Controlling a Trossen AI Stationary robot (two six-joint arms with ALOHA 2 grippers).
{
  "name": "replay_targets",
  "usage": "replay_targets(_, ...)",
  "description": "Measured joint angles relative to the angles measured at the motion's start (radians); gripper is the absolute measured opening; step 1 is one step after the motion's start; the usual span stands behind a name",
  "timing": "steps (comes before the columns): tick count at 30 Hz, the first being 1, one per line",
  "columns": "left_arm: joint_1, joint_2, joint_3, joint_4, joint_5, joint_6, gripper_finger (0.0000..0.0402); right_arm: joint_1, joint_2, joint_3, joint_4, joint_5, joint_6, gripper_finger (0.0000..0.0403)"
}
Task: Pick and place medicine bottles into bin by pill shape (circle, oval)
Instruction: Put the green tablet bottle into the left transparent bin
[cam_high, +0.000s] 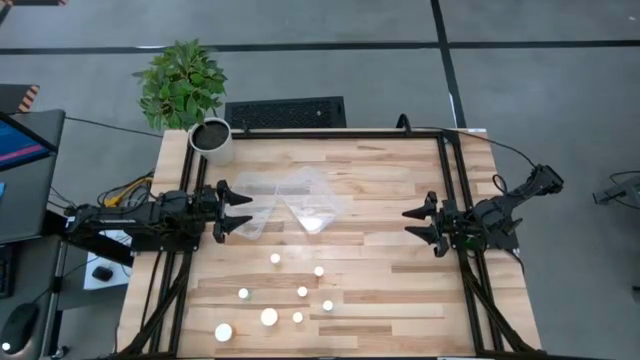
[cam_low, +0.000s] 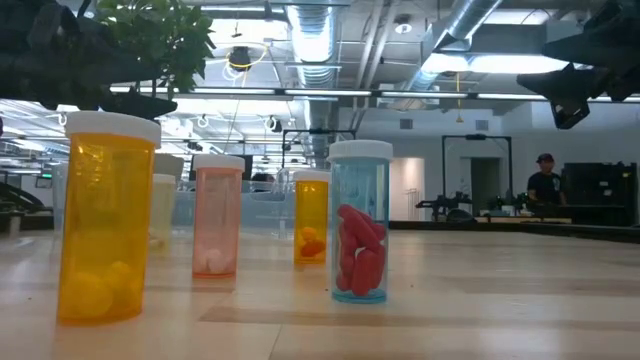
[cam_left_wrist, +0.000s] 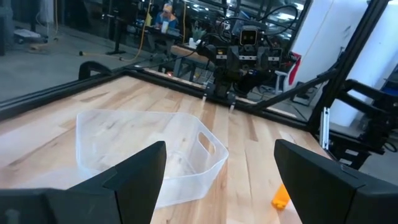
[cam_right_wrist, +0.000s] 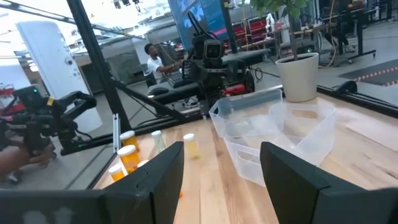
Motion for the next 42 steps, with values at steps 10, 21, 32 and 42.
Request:
replay_targets(10,0.000,0.000,0.000,0.001,-0.002,-0.002,0.0293,-0.001,0.000,0.000,0.009,0.041,-0.002,0.0226)
replay_targets(21,0.000,0.000,0.000,0.022,-0.070,0.030,0.0293,0.002,0.000,0.000,0.012,0.044,0.024,0.0226)
replay_targets(32,0.000,0.001,0.024,0.078,-0.019,-0.065,0.0293,-0.001,0.000,0.002,0.013,0.056,0.015,0.0226)
replay_targets(42,-0.001,0.186,0.261,-0.099,0.057,-0.160,0.0293,-0.001,0.000,0.009,0.000,0.072,0.013,0.0226)
